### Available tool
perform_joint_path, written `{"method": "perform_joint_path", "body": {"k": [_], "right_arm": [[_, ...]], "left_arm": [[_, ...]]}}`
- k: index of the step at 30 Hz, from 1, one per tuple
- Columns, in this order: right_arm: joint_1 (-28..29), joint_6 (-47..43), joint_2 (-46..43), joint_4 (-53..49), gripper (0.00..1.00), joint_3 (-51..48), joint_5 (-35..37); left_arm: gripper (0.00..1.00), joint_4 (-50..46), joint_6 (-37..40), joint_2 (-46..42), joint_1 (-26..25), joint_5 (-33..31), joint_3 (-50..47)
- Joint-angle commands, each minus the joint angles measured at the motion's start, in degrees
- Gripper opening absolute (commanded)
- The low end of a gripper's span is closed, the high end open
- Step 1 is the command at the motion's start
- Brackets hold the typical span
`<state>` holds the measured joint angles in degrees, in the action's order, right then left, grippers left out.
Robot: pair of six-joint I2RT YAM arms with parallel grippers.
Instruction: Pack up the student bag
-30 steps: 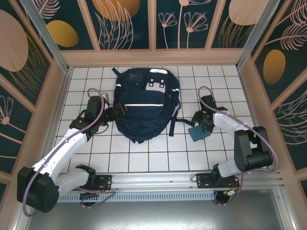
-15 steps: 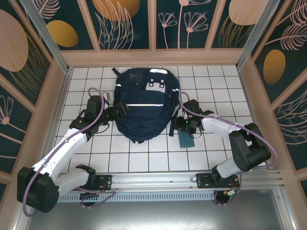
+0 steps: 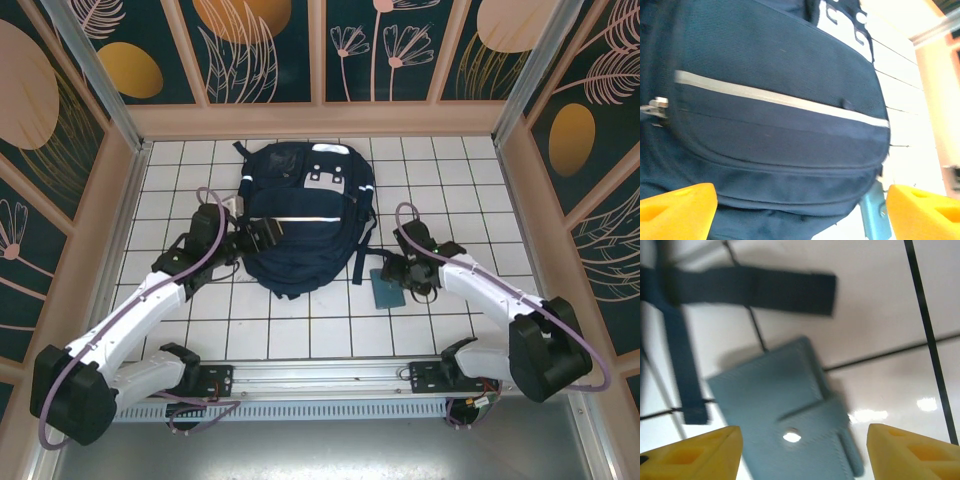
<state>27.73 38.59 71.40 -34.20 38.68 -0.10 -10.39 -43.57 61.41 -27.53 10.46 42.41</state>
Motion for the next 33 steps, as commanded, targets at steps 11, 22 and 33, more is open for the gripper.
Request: {"method": "perform_joint_path", "body": {"k": [11,22,33], "right_arm": [[-5.09,-0.92,3.44,12.66,0.36,-7.17,-25.32],[-11.1,-4.23,-0.13,7.64,0.46,-3.54,-17.02],[-11.23,-6.22,5.57,12.32,0.37,-5.04,-20.16]], "left_arm": [[0.72,13.14,-16.62,16.19,-23.54,-5.08,7.58],[0.59,16.54,-21.56,34.98,-31.82,-6.81,15.26],[0.51,18.35,-25.21,47.31,-33.69,-5.32,18.32]]}}
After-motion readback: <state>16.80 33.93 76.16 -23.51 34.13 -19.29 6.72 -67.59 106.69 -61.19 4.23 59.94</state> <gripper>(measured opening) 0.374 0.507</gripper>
